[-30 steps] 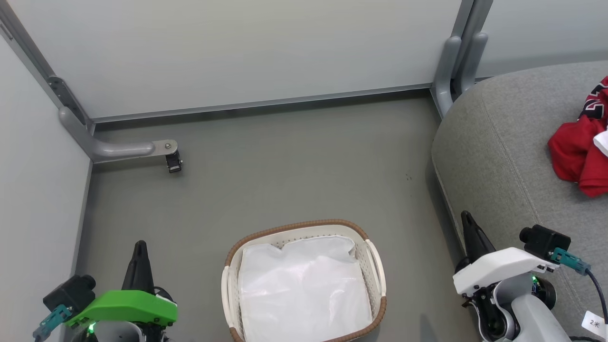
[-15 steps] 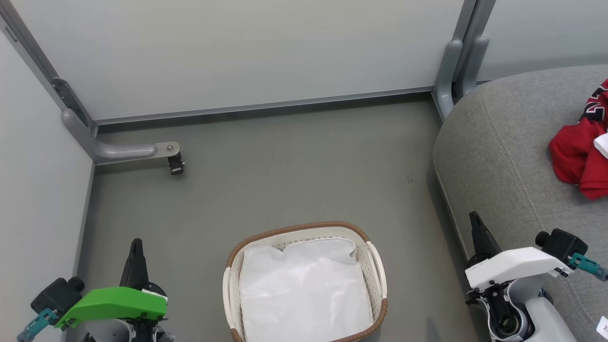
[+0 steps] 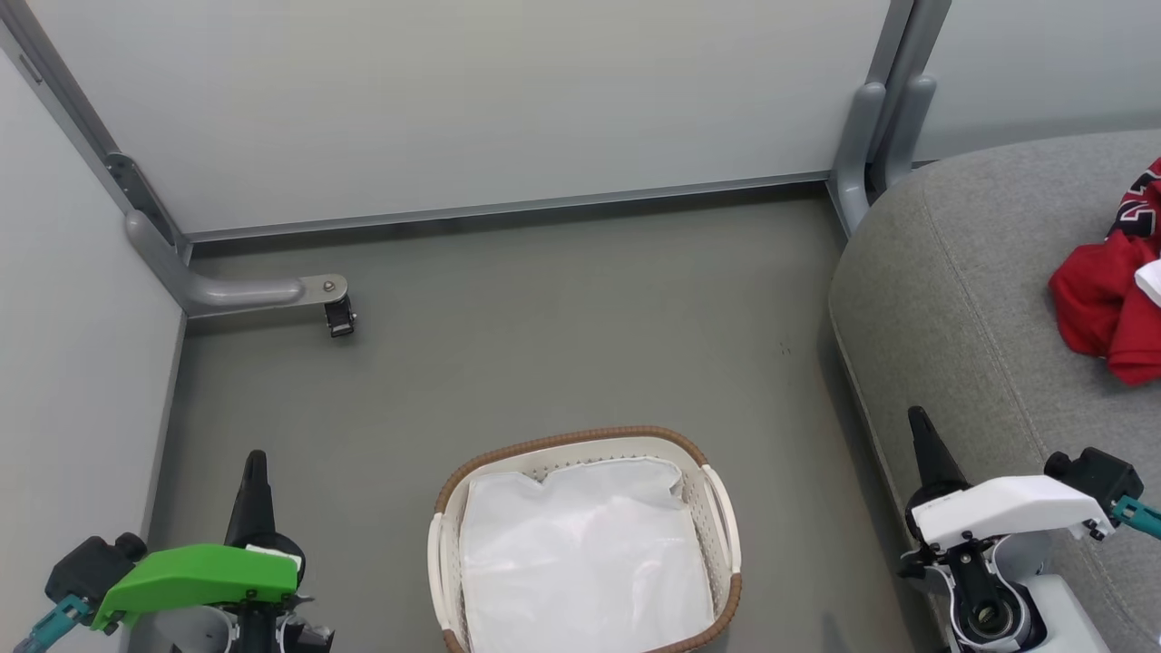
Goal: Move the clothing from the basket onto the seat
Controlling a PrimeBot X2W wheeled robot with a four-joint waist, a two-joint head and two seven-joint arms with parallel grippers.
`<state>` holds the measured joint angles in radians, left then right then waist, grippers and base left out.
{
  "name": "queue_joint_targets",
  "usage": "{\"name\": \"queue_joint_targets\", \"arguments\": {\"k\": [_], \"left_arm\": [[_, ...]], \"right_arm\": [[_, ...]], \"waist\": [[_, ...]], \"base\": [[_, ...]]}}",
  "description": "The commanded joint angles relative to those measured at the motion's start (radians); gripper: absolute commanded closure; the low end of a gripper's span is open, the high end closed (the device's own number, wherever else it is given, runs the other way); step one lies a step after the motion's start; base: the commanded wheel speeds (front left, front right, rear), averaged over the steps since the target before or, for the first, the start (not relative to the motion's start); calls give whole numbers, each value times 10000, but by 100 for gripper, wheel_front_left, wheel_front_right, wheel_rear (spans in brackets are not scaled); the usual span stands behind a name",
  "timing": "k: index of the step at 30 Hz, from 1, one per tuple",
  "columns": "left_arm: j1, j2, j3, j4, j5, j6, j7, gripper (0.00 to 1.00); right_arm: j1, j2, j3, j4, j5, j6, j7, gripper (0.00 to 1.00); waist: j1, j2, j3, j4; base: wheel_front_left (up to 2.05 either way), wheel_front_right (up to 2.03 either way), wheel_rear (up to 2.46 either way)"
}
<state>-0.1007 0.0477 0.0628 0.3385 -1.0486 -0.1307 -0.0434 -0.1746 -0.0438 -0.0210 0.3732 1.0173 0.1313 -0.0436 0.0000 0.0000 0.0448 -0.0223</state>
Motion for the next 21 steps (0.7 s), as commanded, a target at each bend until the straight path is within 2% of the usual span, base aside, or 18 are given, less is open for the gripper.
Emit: {"name": "queue_joint_targets", "arguments": {"k": [1,21], "left_arm": [[-99,47,57,-146,-273,0,62,100],[-108,47,228,-433,-2151,0,602,100]], "right_arm": [[10,-51,-70,-182,314,-3,78,100],[255,-65,-379,-586,2284,-5,615,100]], "waist": [[0,0,-9,6],[0,0,-125,67]], "base": [[0,0,0],[0,0,0]]}}
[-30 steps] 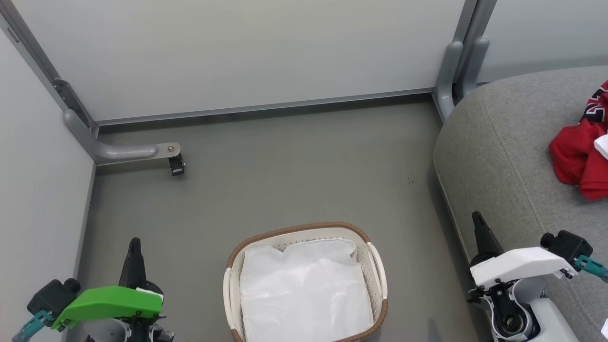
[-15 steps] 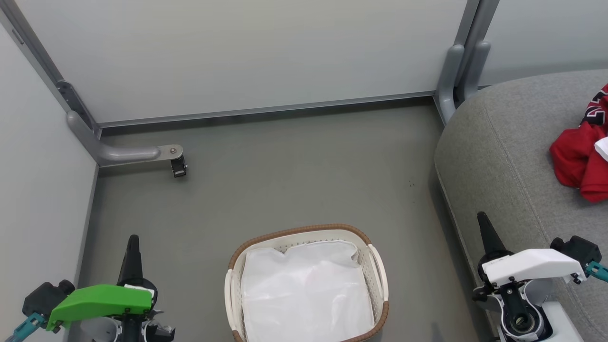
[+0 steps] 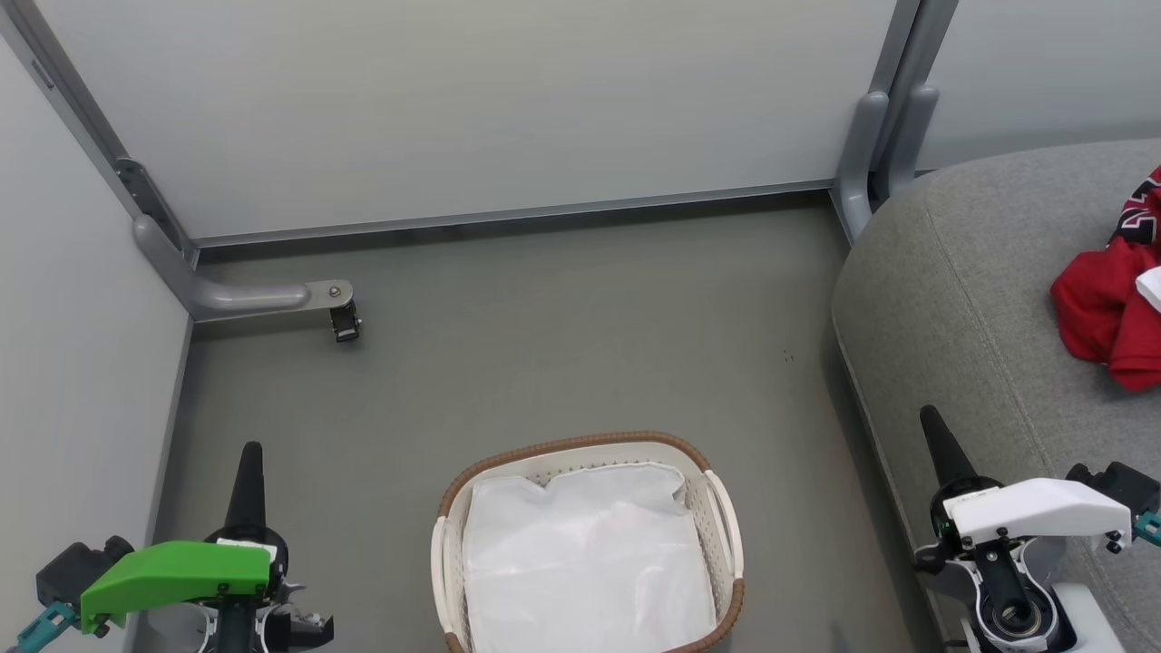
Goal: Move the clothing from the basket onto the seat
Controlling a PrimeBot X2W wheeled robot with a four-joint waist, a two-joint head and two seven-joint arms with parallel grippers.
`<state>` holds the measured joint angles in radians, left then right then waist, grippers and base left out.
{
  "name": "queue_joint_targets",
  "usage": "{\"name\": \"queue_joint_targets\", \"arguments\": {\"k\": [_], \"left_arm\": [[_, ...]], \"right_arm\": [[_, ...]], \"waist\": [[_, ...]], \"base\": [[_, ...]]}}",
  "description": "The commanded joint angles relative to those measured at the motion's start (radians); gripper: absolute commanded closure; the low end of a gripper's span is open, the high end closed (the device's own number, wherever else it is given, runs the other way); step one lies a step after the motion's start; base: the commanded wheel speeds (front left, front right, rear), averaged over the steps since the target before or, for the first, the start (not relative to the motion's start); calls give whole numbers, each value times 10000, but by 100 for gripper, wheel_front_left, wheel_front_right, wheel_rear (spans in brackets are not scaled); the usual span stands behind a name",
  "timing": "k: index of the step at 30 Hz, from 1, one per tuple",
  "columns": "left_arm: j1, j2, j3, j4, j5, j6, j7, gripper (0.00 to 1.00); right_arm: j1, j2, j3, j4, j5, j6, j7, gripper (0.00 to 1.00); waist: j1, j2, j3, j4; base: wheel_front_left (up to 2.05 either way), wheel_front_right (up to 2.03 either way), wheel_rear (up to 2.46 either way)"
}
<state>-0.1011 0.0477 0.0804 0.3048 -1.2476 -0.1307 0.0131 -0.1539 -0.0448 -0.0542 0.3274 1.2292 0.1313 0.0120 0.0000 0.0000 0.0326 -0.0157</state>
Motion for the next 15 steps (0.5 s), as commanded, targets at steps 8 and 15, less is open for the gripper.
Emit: {"name": "queue_joint_targets", "arguments": {"k": [8,15], "left_arm": [[-106,47,105,-205,-830,0,227,100],[-108,47,156,-294,-1379,0,391,100]], "right_arm": [[147,-61,-162,-270,864,-6,245,100],[197,-65,-249,-389,1447,-6,395,100]], "waist": [[0,0,-50,27],[0,0,-91,49]], "base": [[0,0,0],[0,0,0]]}}
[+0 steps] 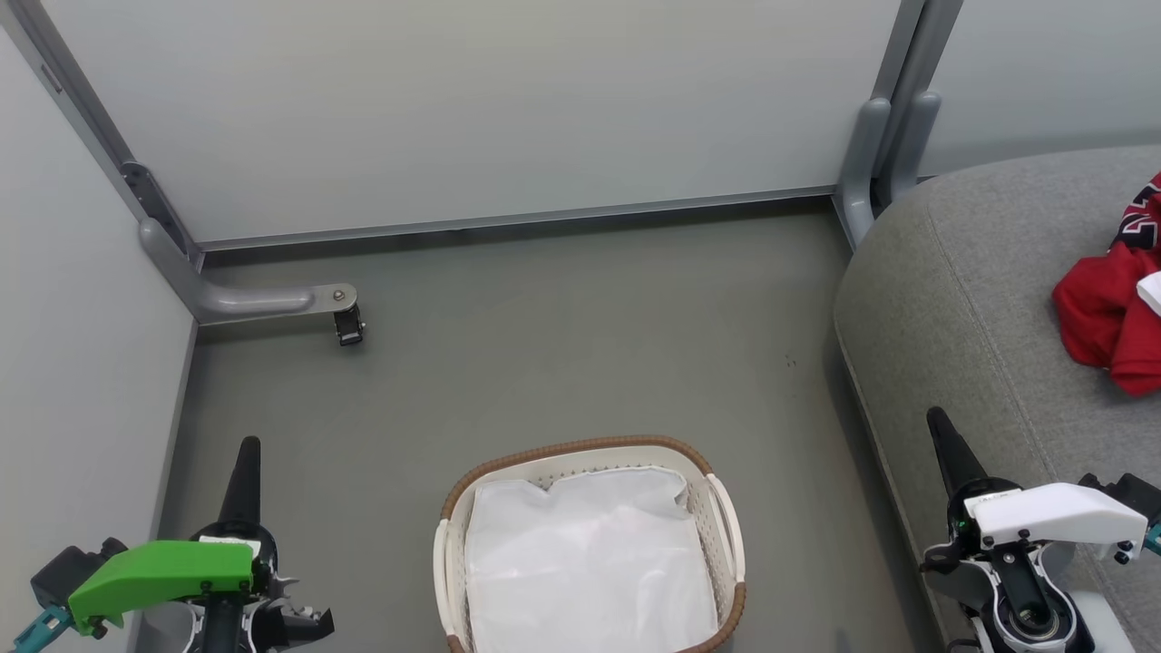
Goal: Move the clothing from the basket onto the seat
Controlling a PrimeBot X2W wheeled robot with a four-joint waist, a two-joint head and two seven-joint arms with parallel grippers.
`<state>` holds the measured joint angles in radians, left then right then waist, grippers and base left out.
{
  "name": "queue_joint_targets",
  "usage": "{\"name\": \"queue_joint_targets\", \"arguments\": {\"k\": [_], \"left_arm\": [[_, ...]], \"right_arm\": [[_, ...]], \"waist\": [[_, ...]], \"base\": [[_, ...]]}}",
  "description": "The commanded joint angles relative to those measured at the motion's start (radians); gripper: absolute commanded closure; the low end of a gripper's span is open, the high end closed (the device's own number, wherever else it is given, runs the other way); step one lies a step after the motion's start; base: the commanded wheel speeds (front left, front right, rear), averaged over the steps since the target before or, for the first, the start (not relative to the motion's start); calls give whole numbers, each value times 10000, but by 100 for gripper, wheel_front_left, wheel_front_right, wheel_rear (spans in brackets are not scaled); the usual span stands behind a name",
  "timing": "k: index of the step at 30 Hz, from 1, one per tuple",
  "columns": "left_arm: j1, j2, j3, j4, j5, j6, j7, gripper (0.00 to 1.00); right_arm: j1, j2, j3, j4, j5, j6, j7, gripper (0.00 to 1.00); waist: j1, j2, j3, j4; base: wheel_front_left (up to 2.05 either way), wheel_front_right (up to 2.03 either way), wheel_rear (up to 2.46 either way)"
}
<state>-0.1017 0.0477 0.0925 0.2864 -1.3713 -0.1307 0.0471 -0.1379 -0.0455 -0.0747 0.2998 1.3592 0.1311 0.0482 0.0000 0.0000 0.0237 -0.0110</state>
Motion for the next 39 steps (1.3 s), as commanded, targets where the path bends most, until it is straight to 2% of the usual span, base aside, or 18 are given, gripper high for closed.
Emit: {"name": "queue_joint_targets", "arguments": {"k": [1,33,39], "left_arm": [[-103,47,41,-121,-221,0,61,100],[-109,47,236,-434,-2378,0,669,100],[-108,47,238,-432,-2428,0,711,100]], "right_arm": [[43,-58,-55,-128,219,-4,61,100],[340,-74,-410,-573,2472,-5,669,100],[362,-74,-419,-584,2555,-5,694,100]], "waist": [[0,0,-8,5],[0,0,-195,104],[0,0,-206,110]], "base": [[0,0,0],[0,0,0],[0,0,0]]}}
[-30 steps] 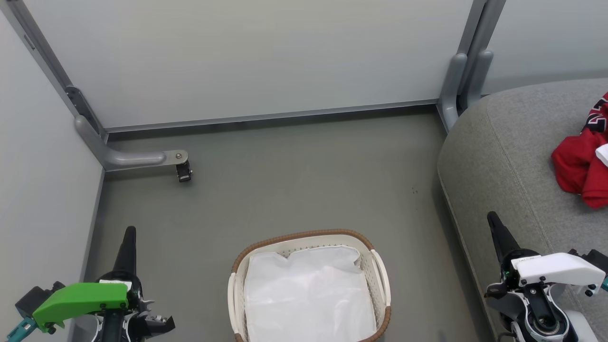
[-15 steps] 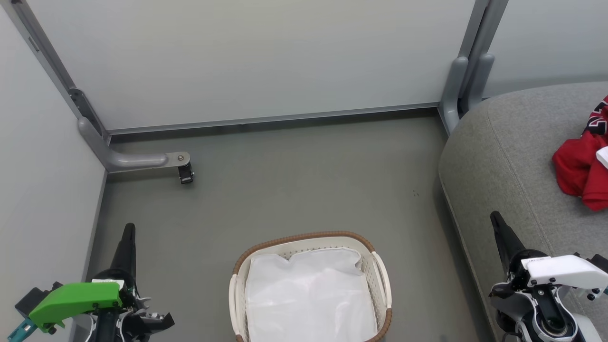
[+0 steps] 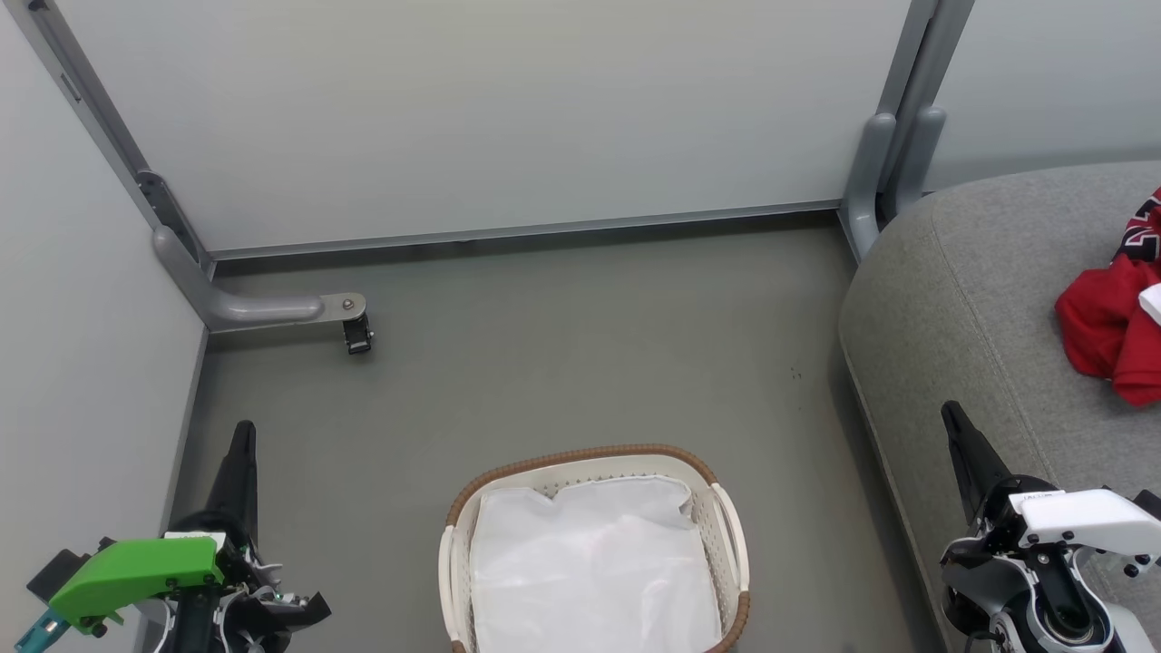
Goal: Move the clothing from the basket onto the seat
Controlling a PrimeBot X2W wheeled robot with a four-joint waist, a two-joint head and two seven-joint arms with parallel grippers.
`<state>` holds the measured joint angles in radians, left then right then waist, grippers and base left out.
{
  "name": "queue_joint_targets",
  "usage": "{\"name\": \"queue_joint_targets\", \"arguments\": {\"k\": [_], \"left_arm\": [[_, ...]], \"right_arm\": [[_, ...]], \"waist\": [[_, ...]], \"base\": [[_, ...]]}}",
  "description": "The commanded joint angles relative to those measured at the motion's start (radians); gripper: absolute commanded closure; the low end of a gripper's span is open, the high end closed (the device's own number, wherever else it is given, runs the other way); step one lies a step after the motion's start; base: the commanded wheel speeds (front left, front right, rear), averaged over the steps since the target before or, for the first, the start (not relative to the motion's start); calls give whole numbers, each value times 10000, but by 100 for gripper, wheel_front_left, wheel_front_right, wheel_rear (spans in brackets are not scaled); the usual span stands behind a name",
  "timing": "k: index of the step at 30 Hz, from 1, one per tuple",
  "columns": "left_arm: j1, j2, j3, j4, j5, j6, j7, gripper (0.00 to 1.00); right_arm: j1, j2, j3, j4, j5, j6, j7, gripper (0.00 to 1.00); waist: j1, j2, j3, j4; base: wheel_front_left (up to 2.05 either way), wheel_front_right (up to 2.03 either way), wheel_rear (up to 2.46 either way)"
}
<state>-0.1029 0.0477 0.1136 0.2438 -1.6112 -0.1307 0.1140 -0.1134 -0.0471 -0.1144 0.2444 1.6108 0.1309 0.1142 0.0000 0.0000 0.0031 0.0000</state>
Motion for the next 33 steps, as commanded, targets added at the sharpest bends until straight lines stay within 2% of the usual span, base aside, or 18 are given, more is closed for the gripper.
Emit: {"name": "queue_joint_targets", "arguments": {"k": [1,33], "left_arm": [[-96,47,27,-8,-29,0,41,100],[-94,47,24,-7,-30,0,37,100]], "right_arm": [[116,-59,-22,-30,40,-3,35,100],[116,-59,-19,-29,41,-2,32,100]], "waist": [[0,0,1,0],[0,0,1,0]], "base": [[0,0,0],[0,0,0]]}}
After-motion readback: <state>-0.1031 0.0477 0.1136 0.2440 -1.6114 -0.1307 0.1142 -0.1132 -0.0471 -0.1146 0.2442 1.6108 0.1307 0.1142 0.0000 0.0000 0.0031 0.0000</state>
